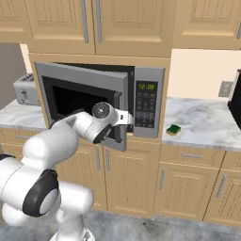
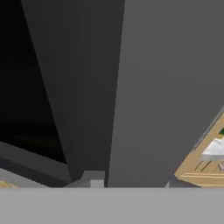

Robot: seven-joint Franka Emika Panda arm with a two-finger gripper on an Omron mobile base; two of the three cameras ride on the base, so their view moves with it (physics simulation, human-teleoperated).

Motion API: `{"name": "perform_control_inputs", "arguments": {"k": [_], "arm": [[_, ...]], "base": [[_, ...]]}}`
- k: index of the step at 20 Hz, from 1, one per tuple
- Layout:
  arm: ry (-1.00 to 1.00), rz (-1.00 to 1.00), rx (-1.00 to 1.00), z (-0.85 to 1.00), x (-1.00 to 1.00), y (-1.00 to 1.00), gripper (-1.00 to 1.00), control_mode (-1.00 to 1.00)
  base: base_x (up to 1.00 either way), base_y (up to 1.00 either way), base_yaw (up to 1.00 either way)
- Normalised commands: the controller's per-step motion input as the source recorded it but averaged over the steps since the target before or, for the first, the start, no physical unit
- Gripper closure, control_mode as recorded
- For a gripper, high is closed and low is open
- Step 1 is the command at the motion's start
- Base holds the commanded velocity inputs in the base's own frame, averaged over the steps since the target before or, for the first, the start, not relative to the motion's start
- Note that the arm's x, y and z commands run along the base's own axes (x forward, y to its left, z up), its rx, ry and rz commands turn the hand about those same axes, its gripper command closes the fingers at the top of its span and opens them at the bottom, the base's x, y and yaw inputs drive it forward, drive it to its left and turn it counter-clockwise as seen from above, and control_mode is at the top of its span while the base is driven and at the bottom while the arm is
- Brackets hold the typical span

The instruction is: Place the sponge inside the microwave to prepare for sanitizing.

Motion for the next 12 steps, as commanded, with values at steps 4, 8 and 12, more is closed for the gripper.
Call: {"name": "perform_control_inputs", "arguments": {"k": [4,8,12], "arm": [[0.07,-0.13,0.03,0.13,-0.32,0.21,1.00,-1.00],[0.07,-0.24,0.02,0.03,-0.23,0.31,1.00,-1.00],[0.02,-0.32,0.00,-0.29,-0.37,0.40,1.00,-1.00]], "base": [[0.00,0.00,0.00],[0.00,0.00,0.00],[0.00,0.00,0.00]]}}
